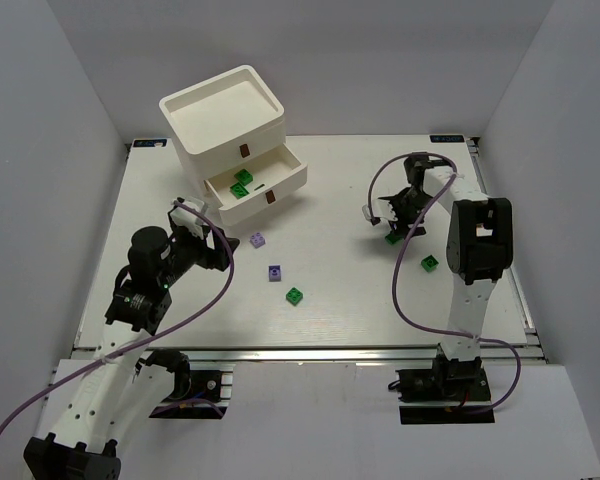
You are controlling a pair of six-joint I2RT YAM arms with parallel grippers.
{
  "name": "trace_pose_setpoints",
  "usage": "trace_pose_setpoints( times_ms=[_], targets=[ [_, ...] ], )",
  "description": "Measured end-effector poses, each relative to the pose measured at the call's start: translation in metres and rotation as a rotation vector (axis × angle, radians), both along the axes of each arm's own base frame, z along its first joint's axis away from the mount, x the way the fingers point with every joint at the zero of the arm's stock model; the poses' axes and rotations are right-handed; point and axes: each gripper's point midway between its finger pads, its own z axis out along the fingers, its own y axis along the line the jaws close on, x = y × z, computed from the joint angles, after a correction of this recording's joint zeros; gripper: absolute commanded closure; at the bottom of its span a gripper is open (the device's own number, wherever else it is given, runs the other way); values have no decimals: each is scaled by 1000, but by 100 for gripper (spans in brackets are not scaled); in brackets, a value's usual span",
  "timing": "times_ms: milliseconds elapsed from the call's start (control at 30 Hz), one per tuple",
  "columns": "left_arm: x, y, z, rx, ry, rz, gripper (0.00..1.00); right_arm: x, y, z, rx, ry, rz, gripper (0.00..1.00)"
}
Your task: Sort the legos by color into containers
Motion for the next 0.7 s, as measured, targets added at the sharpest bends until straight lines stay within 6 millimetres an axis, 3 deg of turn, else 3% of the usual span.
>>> trace_pose_setpoints(
  times_ms=[267,567,667,700],
  targets=[
    [1,0,-2,4,7,0,15,-14,-2,-5,-10,55,24,24],
    [2,0,-4,6,12,-1,15,-23,-1,-14,-22,75,38,35],
    [2,0,-4,6,14,-1,15,-25,-1,-15,-19,85,34,49],
    [2,0,-4,6,14,-1,15,-27,-1,-15,-16,90,29,65]
  ],
)
